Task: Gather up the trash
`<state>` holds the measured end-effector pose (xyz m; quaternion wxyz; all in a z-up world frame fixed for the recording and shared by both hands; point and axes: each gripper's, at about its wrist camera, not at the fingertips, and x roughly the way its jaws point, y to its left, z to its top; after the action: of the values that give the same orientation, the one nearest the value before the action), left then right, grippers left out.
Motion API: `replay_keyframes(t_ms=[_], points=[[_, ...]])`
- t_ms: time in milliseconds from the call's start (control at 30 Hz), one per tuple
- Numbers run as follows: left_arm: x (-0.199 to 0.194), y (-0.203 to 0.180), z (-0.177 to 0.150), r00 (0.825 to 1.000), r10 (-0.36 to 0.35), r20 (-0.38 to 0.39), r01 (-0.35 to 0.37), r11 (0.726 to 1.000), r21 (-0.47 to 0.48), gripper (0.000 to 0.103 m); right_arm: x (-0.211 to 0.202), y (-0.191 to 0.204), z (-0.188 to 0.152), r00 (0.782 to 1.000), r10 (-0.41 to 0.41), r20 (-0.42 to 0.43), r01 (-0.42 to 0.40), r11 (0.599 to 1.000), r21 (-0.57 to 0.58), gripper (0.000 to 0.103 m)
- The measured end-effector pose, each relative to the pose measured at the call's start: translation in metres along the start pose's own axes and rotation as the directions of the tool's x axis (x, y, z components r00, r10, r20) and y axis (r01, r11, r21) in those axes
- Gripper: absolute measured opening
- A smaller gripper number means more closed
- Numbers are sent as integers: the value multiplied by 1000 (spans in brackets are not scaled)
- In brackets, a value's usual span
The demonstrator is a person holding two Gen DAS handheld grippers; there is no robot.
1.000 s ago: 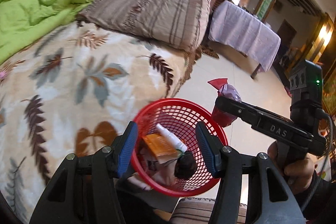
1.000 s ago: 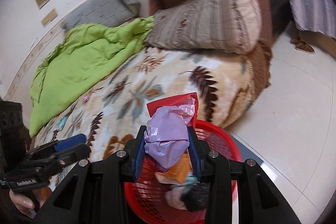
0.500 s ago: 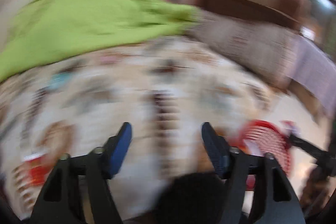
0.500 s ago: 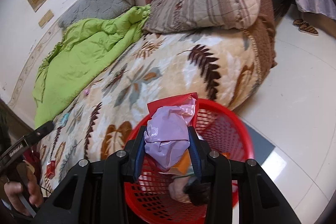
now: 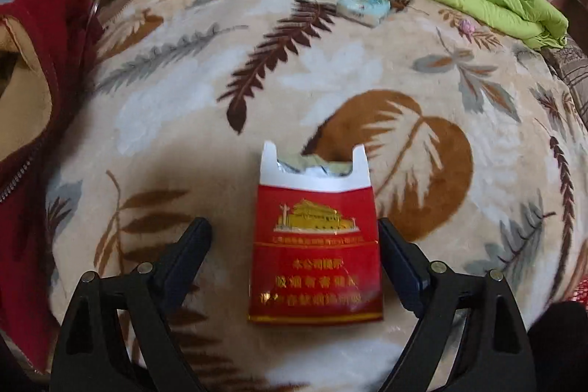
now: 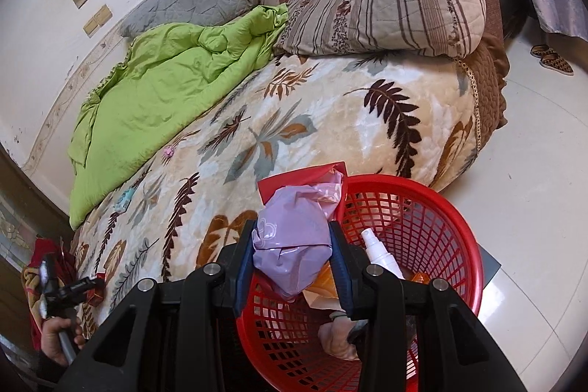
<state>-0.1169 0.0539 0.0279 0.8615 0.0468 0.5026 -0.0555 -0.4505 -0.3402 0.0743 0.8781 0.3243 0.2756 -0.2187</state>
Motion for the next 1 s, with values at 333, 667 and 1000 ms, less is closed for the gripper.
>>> replay_keyframes(t_ms=[333,667,1000], points=[[-47,-58,9,946,-314,79,305,946,107,52,-3,-7,-2,1000,-12,-1,12,1000,6,41],[-146,-285,-42,704,-688,-177,666,554,499,52,-32,-10,-1,999,-36,35,36,999,3,41],[-155,-377,-102,685,-653,-323,682,419,599,66,-62,-22,1,994,-75,78,73,997,30,44]])
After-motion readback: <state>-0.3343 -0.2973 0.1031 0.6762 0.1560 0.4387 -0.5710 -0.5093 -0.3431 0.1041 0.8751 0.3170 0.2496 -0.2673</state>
